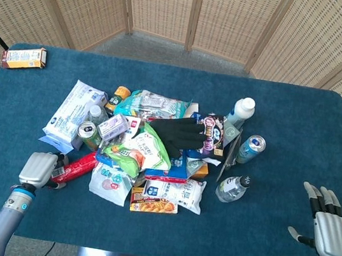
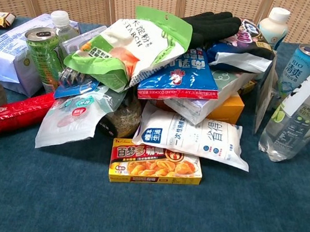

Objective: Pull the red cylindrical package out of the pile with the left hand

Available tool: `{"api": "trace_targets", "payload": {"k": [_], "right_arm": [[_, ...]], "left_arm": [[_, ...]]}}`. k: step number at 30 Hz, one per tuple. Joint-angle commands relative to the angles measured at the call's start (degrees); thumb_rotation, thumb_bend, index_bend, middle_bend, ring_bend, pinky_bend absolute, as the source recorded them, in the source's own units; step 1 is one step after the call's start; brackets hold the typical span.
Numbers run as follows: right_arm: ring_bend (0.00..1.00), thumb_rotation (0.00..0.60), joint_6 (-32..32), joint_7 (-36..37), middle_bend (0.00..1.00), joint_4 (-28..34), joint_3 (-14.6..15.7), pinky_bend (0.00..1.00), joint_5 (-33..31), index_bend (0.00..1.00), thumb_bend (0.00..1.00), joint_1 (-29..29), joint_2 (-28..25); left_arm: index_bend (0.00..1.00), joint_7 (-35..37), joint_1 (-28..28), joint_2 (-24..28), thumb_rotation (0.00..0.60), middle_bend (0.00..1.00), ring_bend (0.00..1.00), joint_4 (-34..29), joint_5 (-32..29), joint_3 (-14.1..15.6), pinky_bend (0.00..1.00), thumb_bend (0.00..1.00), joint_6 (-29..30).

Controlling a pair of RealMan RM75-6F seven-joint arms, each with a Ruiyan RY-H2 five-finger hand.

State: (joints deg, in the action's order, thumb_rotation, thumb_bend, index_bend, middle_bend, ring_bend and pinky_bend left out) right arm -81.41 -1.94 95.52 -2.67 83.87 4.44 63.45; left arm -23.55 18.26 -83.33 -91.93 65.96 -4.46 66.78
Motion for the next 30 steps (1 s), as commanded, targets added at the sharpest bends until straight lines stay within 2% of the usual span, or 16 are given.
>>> {"api": "trace_targets", "payload": {"k": [1, 5, 9, 19, 25, 30], "right_arm": [[0.00, 0.600, 0.0, -0.1, 0.00, -0.1, 0.0, 0.00, 0.0, 0.00, 0.00, 0.0, 0.0], [0.00, 0.600, -0.2, 0.0, 0.00, 0.1, 0.0, 0.00, 0.2, 0.00, 0.00, -0.1, 0.0], [0.00, 0.600, -0.2, 0.2, 0.00, 0.1, -0.1, 0.00, 0.0, 0.00, 0.00, -0.1, -0.2], [0.00, 0.600, 0.3, -1.3, 0.00, 0.3, 0.4, 0.00, 0.4, 0.00, 0.00, 0.1, 0.4], [0.00, 0.600, 0.3, -1.6, 0.00, 0.3, 0.4, 0.00, 0.3, 0.00, 0.00, 0.1, 0.6], [0.00, 0.600, 0.3, -1.5, 0.00, 0.3, 0.4, 0.00, 0.2, 0.00, 0.00, 0.1, 0.5]], "left_arm": [[0.75, 0.4, -0.4, 1.3, 0.600, 0.68, 0.69, -1.8, 0.7, 0.0, 0.73, 0.00, 1.3], [0.75, 1.7, -1.8, 5.9, 0.600, 0.68, 0.69, -6.6, 3.1, 0.9, 0.73, 0.00, 3.7], [0.75, 4.6, -4.3, 12.7, 0.600, 0.68, 0.69, -11.6, 5.6, 2.7, 0.72, 0.00, 6.3], [0.74, 19.9, -9.2, 29.7, 0.600, 0.67, 0.69, -21.6, 15.0, 6.1, 0.71, 0.00, 10.6], [0.74, 23.6, -10.1, 34.7, 0.600, 0.67, 0.69, -25.1, 20.5, 5.1, 0.70, 0.00, 15.1], [0.74, 22.1, -9.5, 36.1, 0.600, 0.67, 0.69, -27.6, 21.0, 2.6, 0.70, 0.00, 17.3]]}}
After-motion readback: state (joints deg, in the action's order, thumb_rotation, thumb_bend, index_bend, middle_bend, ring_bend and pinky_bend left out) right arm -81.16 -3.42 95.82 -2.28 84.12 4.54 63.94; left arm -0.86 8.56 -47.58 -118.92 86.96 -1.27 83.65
